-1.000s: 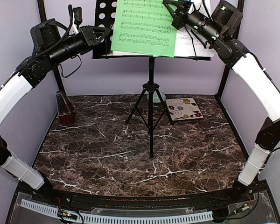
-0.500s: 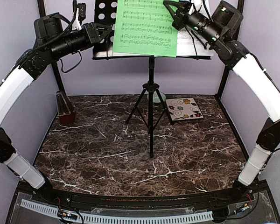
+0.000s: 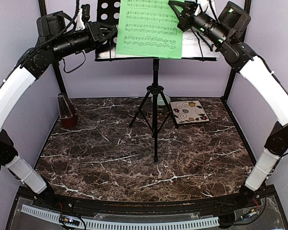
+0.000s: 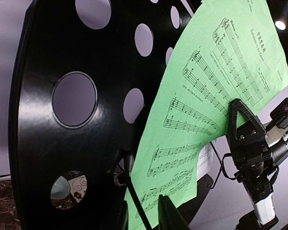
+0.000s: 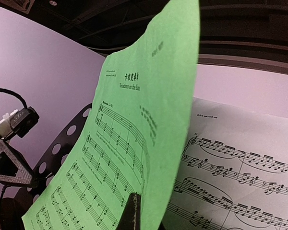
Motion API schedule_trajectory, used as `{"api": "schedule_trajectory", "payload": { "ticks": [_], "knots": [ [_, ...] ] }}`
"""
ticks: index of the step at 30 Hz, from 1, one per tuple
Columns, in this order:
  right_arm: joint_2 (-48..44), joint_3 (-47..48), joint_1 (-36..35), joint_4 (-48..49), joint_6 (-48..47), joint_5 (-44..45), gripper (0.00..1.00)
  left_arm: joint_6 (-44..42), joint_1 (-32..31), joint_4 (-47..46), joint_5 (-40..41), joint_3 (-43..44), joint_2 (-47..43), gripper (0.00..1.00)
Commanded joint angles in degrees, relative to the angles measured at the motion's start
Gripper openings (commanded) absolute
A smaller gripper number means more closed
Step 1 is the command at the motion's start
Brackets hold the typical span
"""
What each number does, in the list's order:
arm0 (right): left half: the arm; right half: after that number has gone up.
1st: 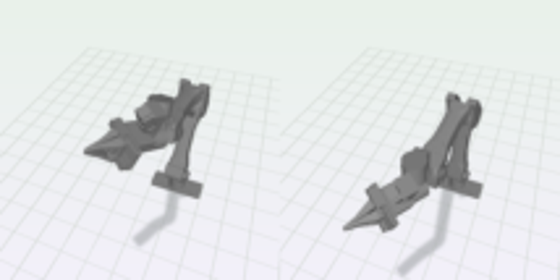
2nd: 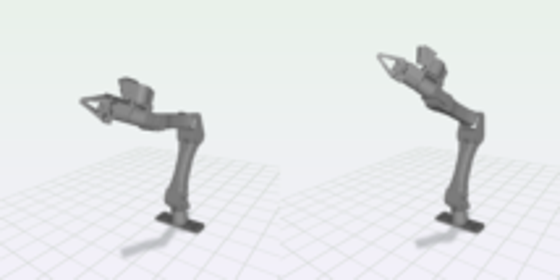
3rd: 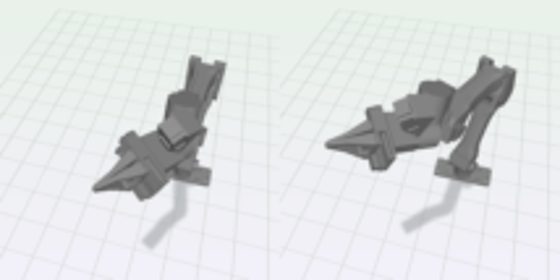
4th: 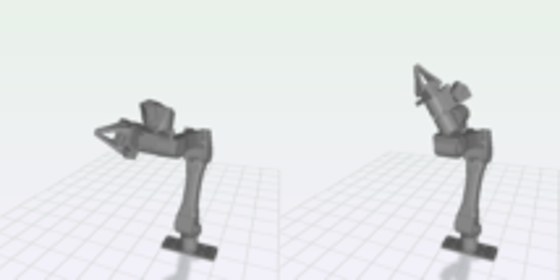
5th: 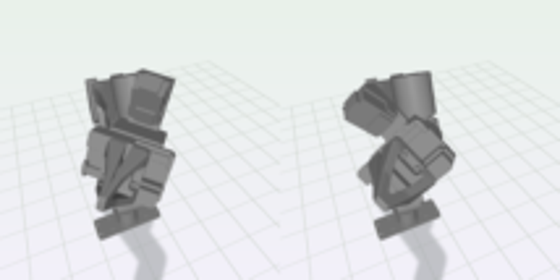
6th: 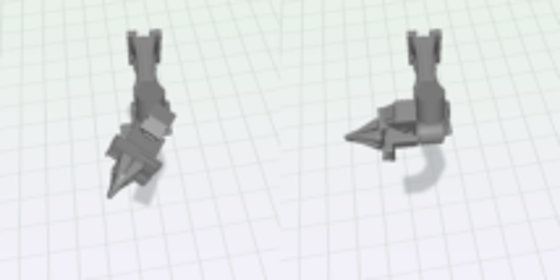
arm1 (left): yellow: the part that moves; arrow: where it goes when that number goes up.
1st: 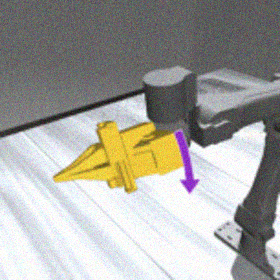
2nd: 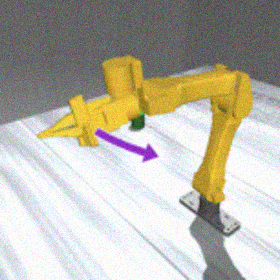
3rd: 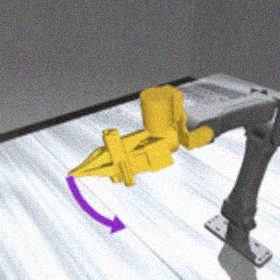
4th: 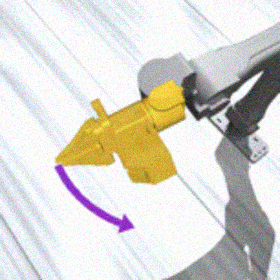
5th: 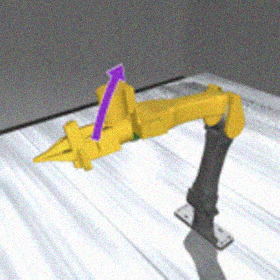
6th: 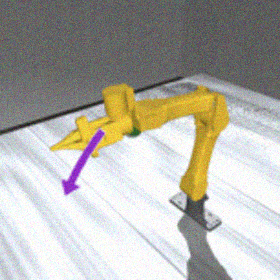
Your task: Set up the instrument practice props
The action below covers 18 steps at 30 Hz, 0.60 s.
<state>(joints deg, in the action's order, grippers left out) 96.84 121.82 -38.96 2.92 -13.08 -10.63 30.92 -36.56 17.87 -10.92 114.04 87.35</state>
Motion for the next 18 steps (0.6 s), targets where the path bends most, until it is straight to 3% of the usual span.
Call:
{"api": "schedule_trajectory", "payload": {
  "ticks": [1, 4, 11, 18],
  "knots": [
    [-2.07, -0.7, -0.06, 2.9, 0.42, 0.1, 0.0, 2.89, -0.16, 2.02, -1.65, 2.93, 0.51, 0.23],
    [-2.17, -1.05, -0.08, 3.1, 0.3, 0.2, 0.0, 3.19, -0.18, 3.15, -1.17, 3.89, 0.97, 0.22],
    [-2.27, -1.37, -0.06, 3.43, 0.25, 0.26, 0.0, 3.21, -0.18, 1.33, -0.68, 2.84, 0.33, 0.05],
    [-2.26, -1.69, -0.14, 3.85, 0.01, 0.73, 0.0, 3.84, -0.18, -8.33, 2.0, -5.78, -4.34, 0.0]
  ]
}}
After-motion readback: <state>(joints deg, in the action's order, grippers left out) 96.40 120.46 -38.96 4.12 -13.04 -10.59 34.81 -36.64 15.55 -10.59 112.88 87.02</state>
